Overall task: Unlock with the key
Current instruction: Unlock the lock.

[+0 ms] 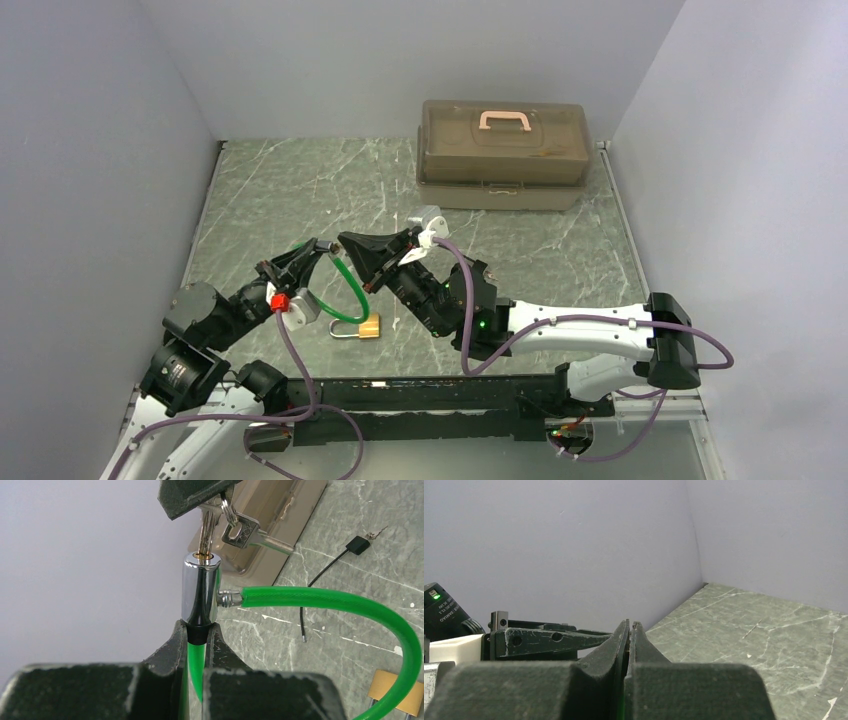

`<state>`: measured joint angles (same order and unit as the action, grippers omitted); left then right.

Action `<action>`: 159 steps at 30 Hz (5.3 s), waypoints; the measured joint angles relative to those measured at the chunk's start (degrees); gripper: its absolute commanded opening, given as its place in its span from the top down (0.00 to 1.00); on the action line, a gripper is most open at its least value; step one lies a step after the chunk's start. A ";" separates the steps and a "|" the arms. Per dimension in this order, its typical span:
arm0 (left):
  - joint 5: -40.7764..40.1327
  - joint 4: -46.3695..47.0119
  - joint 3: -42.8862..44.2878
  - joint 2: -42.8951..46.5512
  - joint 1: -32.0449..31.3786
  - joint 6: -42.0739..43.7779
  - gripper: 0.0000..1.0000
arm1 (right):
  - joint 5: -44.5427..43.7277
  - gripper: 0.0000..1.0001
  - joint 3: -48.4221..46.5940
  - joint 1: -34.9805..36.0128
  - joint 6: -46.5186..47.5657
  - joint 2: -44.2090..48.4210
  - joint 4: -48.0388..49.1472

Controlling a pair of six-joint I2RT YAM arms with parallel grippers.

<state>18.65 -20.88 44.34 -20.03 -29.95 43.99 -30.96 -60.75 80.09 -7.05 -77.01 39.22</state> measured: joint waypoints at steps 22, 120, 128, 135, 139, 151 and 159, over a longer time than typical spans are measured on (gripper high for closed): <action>-1.14 -2.38 1.03 0.07 1.18 -2.45 1.00 | -0.61 1.00 -4.13 1.81 8.09 -3.43 -1.84; 27.15 -26.43 20.41 -13.99 1.51 -10.93 0.44 | 41.09 1.00 -0.96 -7.15 20.13 9.70 -42.91; 27.21 -31.80 24.39 -15.58 1.53 -8.59 0.67 | 44.06 1.00 -1.33 -7.13 19.89 10.73 -42.88; 29.70 -33.73 27.58 -17.68 1.53 -7.37 0.94 | 44.39 1.00 -2.40 -7.15 18.78 9.94 -43.52; 28.79 -35.32 26.60 -18.43 1.64 -6.49 1.00 | 43.06 0.83 -2.40 -7.15 17.92 9.49 -45.35; 24.96 -38.97 22.53 -26.45 1.51 -7.74 1.00 | 36.41 0.46 -4.37 -7.93 18.10 12.11 -47.21; 25.09 -39.60 24.30 -26.56 1.53 -9.14 1.00 | 39.82 0.68 -12.83 -10.95 16.83 18.78 -53.22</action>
<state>43.75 -60.49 68.64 -46.59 -28.42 34.85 8.86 -73.58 69.14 9.78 -58.24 -14.00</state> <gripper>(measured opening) 0.227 0.390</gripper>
